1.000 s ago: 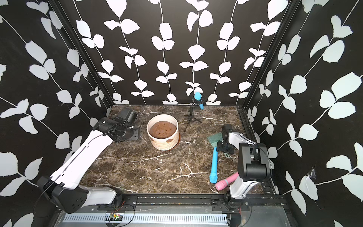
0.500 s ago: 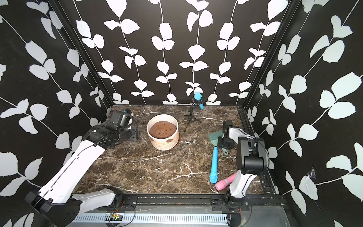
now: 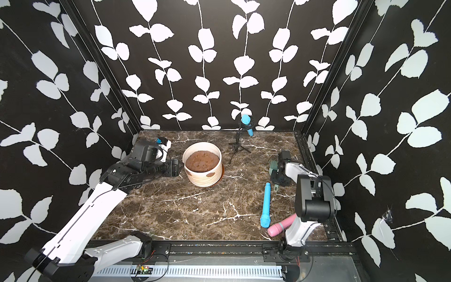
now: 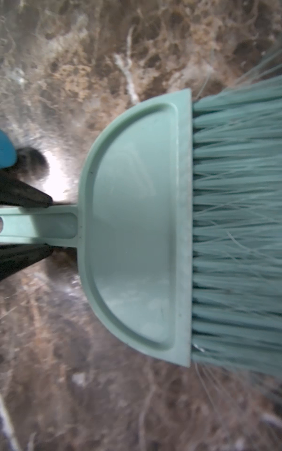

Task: Scrub the dried mud off the ceramic pot
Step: Pick up the brush from the center of the board.

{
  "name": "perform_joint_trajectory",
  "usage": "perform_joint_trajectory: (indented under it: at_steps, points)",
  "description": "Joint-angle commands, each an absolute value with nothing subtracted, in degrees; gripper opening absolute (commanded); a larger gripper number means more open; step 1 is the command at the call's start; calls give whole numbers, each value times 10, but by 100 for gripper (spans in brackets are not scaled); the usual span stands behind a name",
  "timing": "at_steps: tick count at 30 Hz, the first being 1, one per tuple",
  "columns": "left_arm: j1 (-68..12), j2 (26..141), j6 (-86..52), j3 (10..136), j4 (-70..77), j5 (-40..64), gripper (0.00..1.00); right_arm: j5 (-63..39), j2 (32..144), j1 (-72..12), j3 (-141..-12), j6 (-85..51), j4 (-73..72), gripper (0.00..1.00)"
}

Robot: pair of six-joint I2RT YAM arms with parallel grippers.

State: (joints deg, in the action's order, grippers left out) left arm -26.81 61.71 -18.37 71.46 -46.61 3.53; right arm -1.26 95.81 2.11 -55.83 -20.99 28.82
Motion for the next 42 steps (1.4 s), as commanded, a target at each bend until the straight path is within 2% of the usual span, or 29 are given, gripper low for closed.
perform_joint_trajectory:
  at_steps: [1, 6, 9, 16, 19, 25, 28, 33, 36, 38, 41, 42]
  points:
    - [-267, 593, -183, 699, -411, 98, 78, 15, 888, 21, -544, -238, 256, 26]
    - [-268, 581, -197, 689, -372, 165, 81, 24, 783, 1, -527, -252, 237, 23]
    - [-269, 576, -210, 683, -344, 201, 80, 42, 741, -39, -543, -238, 258, 23]
    - [-273, 570, -277, 642, -229, 302, 81, 63, 652, -244, -560, -215, 244, 22]
    - [-275, 572, -283, 635, -200, 308, 80, 63, 630, -337, -570, -213, 198, 20]
    - [-281, 578, -286, 642, -177, 329, 86, 97, 673, -501, -646, -163, 134, 21]
    - [-283, 574, -297, 642, -158, 349, 90, 102, 719, -545, -701, -155, 147, 21]
    - [-284, 567, -309, 629, -150, 350, 90, 102, 755, -585, -741, -146, 142, 21]
    - [-284, 568, -319, 631, -158, 317, 82, 95, 750, -600, -737, -141, 120, 21]
    - [-284, 567, -327, 633, -160, 306, 66, 89, 744, -607, -733, -142, 111, 21]
    - [-284, 564, -353, 644, -168, 283, 34, 81, 736, -613, -725, -150, 98, 21]
    - [-284, 564, -361, 646, -162, 288, 27, 80, 733, -613, -724, -154, 97, 21]
